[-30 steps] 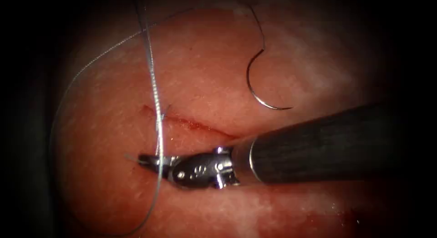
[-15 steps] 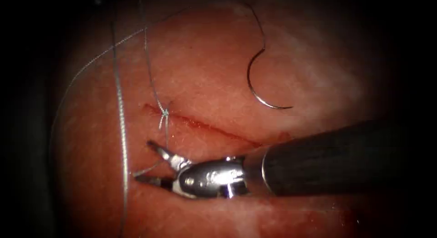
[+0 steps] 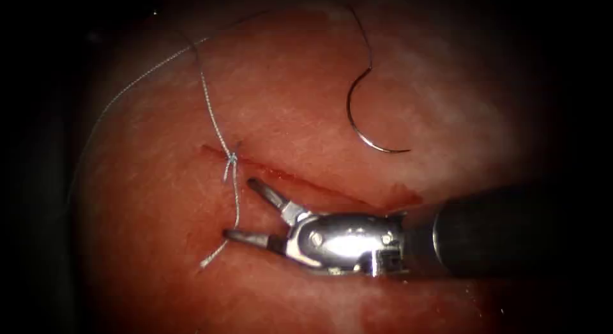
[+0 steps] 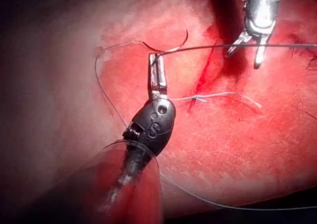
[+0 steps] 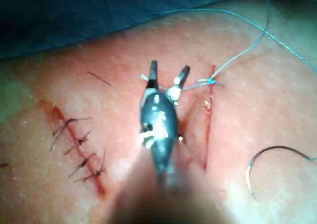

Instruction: Wound Closure

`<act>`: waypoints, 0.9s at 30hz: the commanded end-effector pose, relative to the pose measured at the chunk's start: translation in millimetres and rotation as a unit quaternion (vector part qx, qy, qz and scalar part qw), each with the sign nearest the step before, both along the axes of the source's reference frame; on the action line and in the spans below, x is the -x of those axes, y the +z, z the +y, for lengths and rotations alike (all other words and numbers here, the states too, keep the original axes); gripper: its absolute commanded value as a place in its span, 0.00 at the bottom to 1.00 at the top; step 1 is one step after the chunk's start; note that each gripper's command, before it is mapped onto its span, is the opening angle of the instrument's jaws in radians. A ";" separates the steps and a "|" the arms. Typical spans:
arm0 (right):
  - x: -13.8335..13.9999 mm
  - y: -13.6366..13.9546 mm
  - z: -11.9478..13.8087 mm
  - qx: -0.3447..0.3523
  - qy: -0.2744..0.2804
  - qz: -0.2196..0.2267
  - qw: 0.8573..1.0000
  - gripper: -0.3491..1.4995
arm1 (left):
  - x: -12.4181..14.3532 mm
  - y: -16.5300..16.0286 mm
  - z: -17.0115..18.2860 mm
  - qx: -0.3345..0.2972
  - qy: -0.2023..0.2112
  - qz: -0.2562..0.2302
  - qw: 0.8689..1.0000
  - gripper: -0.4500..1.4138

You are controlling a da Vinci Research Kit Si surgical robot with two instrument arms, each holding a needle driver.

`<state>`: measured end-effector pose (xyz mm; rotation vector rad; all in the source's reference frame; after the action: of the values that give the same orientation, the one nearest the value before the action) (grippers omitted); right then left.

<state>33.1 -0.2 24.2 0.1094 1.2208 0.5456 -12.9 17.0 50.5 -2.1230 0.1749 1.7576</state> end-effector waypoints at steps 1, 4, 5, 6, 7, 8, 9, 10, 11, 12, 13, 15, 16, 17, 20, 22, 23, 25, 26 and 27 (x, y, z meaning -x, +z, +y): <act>-1.1 1.0 -0.4 -0.010 -0.001 -0.008 1.000 0.89 | 0.6 -0.6 -1.2 -0.003 0.003 -0.003 1.000 0.00; -2.3 3.1 1.1 -0.022 0.002 -0.032 0.999 0.89 | 1.0 -3.8 -2.1 0.004 0.008 -0.010 1.000 0.00; -2.6 3.5 1.5 -0.022 0.003 -0.036 0.999 0.90 | 1.1 -4.5 -2.3 0.003 0.010 -0.013 1.000 0.00; -2.9 4.0 1.8 -0.021 0.005 -0.039 0.999 0.91 | 1.3 -5.2 -2.6 0.004 0.009 -0.015 1.000 0.00; -3.2 4.4 2.1 -0.023 0.009 -0.040 0.999 0.93 | 1.4 -5.7 -2.9 0.005 0.012 -0.015 1.000 0.00; -3.6 4.9 2.5 -0.022 0.013 -0.043 0.999 0.94 | 1.6 -6.2 -3.1 0.004 0.015 -0.015 1.000 0.00; -3.9 5.3 2.8 -0.022 0.015 -0.045 0.999 0.94 | 1.8 -6.7 -3.4 0.003 0.020 -0.014 1.000 0.00; -4.3 5.6 3.1 -0.022 0.017 -0.048 0.998 0.95 | 1.9 -7.0 -3.6 0.002 0.023 -0.014 1.000 0.00; -4.7 6.1 3.4 -0.022 0.020 -0.052 0.998 0.95 | 2.1 -7.2 -3.9 0.002 0.025 -0.014 1.000 0.00; -4.9 6.4 3.7 -0.022 0.020 -0.054 0.998 0.95 | 2.3 -7.5 -4.1 0.004 0.031 -0.013 0.999 0.00; -5.1 6.7 3.9 -0.021 0.021 -0.055 0.998 0.95 | 2.5 -7.6 -4.3 0.004 0.035 -0.013 0.999 0.00; -5.8 7.9 4.2 -0.021 0.017 -0.062 0.998 0.96 | 2.8 -7.7 -4.6 0.003 0.038 -0.011 0.999 0.00; -6.1 8.4 4.1 -0.020 0.017 -0.065 0.998 0.97 | 2.9 -7.6 -4.6 0.003 0.038 -0.012 0.999 0.00; -6.3 8.7 4.0 -0.019 0.016 -0.067 0.997 0.97 | 2.9 -7.6 -4.6 0.002 0.039 -0.011 0.999 0.00; -6.9 9.4 3.7 -0.017 0.013 -0.068 0.997 0.97 | 3.2 -7.3 -4.6 0.003 0.039 -0.010 0.999 0.00; -7.3 9.6 3.6 -0.016 0.012 -0.067 0.998 0.97 | 3.3 -7.1 -4.7 0.003 0.040 -0.009 0.999 0.00; -7.4 9.8 3.6 -0.016 0.011 -0.066 0.998 0.97 | 3.4 -7.1 -4.7 0.004 0.040 -0.009 0.999 0.00; -7.7 9.9 3.6 -0.016 0.012 -0.066 0.998 0.97 | 3.6 -7.0 -4.8 0.004 0.041 -0.008 0.999 0.00; -7.9 10.0 3.7 -0.016 0.012 -0.066 0.998 0.97 | 3.6 -7.0 -4.8 0.004 0.042 -0.008 0.999 0.00; -8.1 10.0 3.8 -0.019 0.013 -0.066 0.998 0.96 | 3.7 -7.0 -4.8 0.004 0.043 -0.008 0.999 0.00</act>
<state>40.5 4.7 33.9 0.0815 1.0855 0.5865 -16.2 13.1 43.0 -2.1816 0.0940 1.7915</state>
